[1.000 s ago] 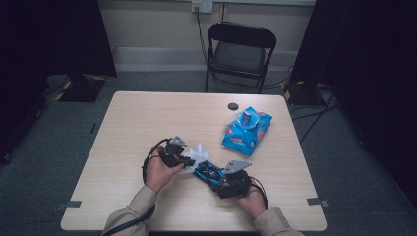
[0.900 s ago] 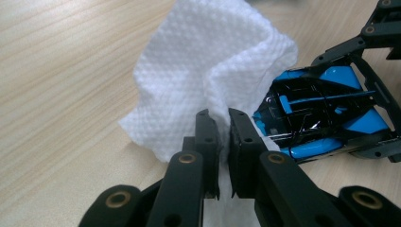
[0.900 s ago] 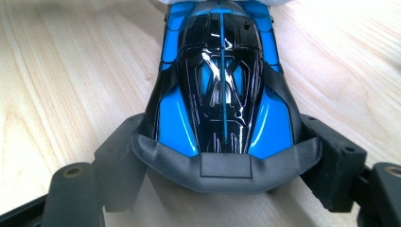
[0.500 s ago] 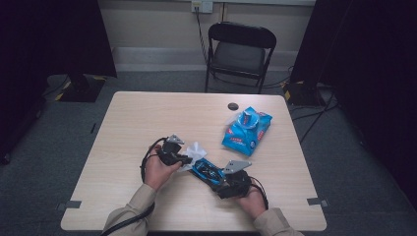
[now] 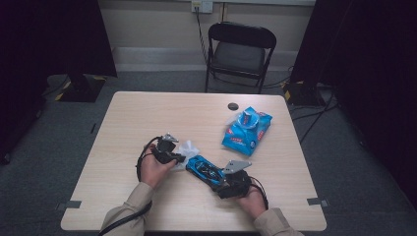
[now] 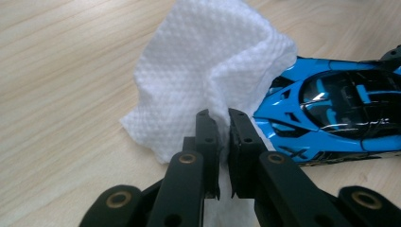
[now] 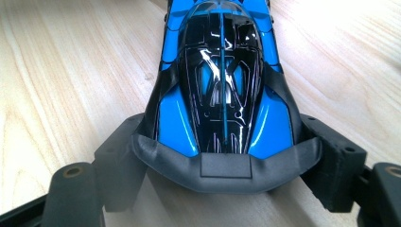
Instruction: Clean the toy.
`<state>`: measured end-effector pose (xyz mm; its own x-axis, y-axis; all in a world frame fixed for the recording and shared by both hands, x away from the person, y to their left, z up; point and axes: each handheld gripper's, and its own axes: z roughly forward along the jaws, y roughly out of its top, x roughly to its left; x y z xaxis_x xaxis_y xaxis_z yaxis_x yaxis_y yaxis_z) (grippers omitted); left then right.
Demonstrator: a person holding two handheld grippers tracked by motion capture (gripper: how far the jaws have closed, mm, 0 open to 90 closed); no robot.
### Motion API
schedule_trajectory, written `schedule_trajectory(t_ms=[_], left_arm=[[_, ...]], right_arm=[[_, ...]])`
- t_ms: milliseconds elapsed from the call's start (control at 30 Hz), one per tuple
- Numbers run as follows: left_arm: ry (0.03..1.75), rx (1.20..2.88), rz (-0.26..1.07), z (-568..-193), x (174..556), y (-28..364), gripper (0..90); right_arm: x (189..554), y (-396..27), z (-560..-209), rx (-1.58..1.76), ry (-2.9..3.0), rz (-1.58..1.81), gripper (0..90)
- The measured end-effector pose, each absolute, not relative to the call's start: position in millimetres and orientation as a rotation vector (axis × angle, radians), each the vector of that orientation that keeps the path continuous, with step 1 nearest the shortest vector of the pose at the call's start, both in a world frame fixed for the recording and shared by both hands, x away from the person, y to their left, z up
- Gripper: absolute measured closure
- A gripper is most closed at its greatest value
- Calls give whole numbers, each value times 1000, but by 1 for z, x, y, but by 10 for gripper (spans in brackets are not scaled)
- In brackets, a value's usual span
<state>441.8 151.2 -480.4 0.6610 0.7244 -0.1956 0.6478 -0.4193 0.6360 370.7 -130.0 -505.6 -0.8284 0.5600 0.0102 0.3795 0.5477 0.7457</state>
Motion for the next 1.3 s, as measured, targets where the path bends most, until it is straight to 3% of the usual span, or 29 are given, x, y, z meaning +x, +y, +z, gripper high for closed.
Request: schedule_trajectory(t_ms=[300,533,1000,1300], left_arm=[[1024,2131,151,-455,436,148,843],[837,2150,90,-431,415,105,842],[675,2304,-16,-454,402,31,840],[667,2335,1,-459,406,21,835]], right_arm=[[371,-130,-506,789,2556,1148,245],[371,-130,-506,790,2555,1148,245],[371,-130,-506,787,2555,1149,245],[371,-130,-506,788,2556,1149,245]])
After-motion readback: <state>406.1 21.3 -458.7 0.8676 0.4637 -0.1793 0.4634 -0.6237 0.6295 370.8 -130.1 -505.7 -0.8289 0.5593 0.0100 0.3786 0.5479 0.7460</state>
